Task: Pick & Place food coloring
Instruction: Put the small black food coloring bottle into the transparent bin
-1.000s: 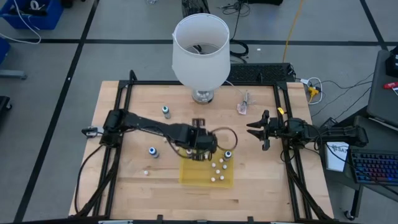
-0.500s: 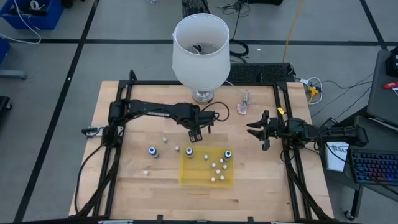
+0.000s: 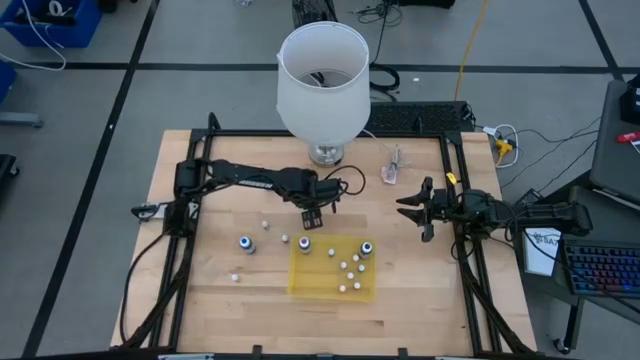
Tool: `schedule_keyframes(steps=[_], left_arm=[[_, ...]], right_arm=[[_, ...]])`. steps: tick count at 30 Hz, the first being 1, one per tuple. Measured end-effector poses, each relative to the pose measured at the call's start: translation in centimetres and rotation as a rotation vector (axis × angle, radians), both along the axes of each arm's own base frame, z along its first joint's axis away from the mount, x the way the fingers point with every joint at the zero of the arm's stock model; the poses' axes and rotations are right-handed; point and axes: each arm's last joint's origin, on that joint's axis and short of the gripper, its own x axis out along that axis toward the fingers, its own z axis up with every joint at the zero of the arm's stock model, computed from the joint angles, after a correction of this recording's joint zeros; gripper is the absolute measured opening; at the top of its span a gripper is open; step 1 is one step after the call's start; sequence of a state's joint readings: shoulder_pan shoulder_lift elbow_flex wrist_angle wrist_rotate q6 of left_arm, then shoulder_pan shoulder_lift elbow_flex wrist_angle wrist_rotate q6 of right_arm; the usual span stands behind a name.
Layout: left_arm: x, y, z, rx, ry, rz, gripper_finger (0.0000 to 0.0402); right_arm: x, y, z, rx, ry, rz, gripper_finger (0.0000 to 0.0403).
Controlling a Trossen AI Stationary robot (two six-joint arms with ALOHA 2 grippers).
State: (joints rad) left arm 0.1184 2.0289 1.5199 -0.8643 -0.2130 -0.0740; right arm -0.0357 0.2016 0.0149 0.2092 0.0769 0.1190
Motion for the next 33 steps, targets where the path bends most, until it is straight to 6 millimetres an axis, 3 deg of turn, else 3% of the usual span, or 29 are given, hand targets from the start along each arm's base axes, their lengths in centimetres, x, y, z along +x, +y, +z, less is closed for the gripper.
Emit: schedule_keyframes(steps=[8, 33], left_arm=[[-0.9, 1.1, -1.8, -0.003, 0.022, 0.013, 0.0262], [-0.6, 1.1, -1.8, -0.05, -0.016, -0.007, 0.0189]], right_arm=[[0.0, 0.0, 0.0, 0.0, 0.0, 0.0, 0.0112], [0.0, 0.0, 0.0, 0.0, 0.0, 0.0, 0.0112]])
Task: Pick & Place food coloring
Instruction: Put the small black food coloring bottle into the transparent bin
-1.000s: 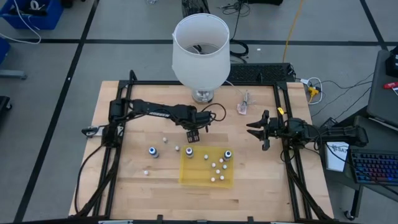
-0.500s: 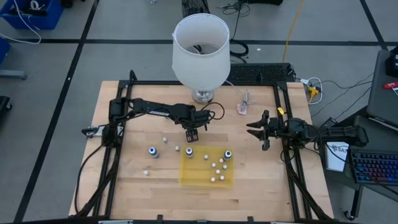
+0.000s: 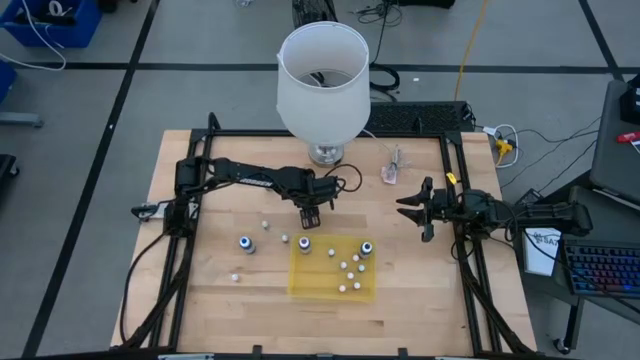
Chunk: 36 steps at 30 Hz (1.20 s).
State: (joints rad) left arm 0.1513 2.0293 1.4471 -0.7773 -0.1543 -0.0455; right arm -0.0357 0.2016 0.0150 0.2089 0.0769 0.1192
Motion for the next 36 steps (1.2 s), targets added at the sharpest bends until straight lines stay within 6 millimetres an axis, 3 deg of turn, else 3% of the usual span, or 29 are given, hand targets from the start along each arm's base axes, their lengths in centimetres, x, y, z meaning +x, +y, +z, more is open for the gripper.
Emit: schedule_keyframes(steps=[17, 30, 36], left_arm=[[0.12, -0.05, 0.02, -0.02, -0.012, -0.02, 0.0156], [0.15, -0.07, 0.05, -0.019, -0.013, -0.029, 0.0076], [0.14, -0.17, 0.19, -0.011, -0.01, -0.055, 0.0066]], right_arm=[[0.0, 0.0, -0.01, 0.0, 0.0, 0.0, 0.0112], [0.0, 0.0, -0.01, 0.0, 0.0, 0.0, 0.0112], [0.0, 0.0, -0.01, 0.0, 0.0, 0.0, 0.0112]])
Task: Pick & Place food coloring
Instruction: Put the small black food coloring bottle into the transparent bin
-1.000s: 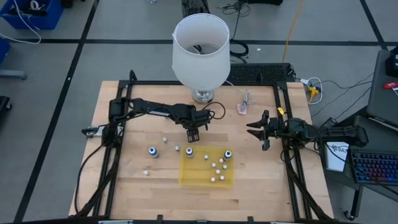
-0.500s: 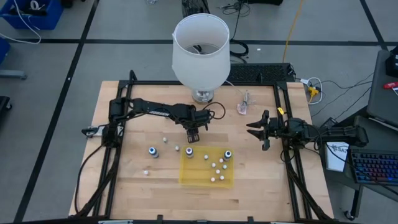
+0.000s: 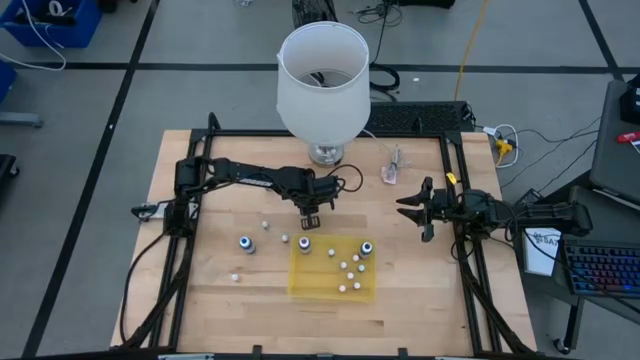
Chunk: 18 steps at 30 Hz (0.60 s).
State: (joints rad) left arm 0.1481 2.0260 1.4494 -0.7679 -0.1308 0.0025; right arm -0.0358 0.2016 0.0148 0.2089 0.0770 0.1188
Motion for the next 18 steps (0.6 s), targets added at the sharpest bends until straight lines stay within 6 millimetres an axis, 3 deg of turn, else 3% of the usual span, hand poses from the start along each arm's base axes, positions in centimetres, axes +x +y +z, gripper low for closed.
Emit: schedule_keyframes(steps=[3, 8, 13, 18], left_arm=[[-0.2, -0.5, 0.9, 0.019, -0.008, -0.009, 0.0067], [-0.5, -2.6, 4.2, 0.048, -0.052, -0.03, 0.0064], [-0.8, -6.1, 7.6, 0.054, -0.114, -0.121, 0.0071], [-0.5, -10.2, 9.7, 0.049, -0.17, -0.23, 0.0069]], right_arm=[[0.0, 0.0, 0.0, 0.0, 0.0, 0.0, 0.0112], [0.0, 0.0, 0.0, 0.0, -0.001, 0.0, 0.0112], [0.0, 0.0, 0.0, 0.0, -0.002, 0.0, 0.0112], [0.0, 0.0, 0.0, 0.0, -0.001, 0.0, 0.0112]])
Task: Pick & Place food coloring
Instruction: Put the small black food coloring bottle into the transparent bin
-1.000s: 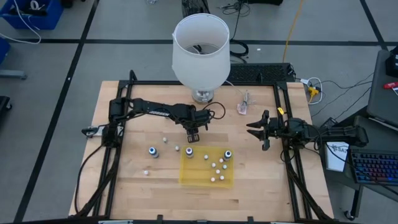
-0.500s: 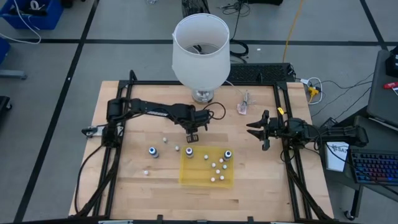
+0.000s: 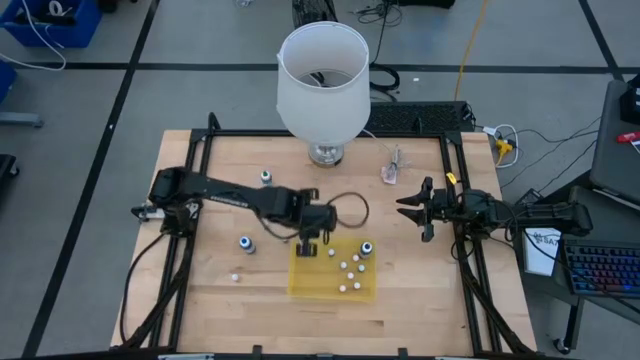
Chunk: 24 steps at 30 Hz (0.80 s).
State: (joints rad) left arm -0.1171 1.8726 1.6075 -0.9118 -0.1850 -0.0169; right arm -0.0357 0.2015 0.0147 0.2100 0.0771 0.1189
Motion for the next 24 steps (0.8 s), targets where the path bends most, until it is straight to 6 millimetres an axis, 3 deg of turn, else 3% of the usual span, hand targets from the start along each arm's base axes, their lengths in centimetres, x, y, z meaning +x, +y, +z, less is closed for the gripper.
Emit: schedule_keyframes(steps=[4, 10, 12, 24], left_arm=[[0.3, -3.2, 1.0, -0.005, -0.047, -0.076, 0.0068], [0.6, -6.3, 0.8, -0.009, -0.093, -0.13, 0.0068], [1.0, -6.9, -0.1, -0.023, -0.08, -0.147, 0.0068], [3.0, -6.4, -5.4, -0.077, 0.051, -0.146, 0.0067]], right_arm=[[0.0, 0.0, 0.0, 0.0, 0.0, 0.0, 0.0112], [0.0, 0.0, 0.0, 0.0, 0.0, 0.0, 0.0112], [0.0, 0.0, 0.0, 0.0, 0.0, 0.0, 0.0112], [0.1, 0.0, -0.1, 0.001, 0.013, 0.0, 0.0112]])
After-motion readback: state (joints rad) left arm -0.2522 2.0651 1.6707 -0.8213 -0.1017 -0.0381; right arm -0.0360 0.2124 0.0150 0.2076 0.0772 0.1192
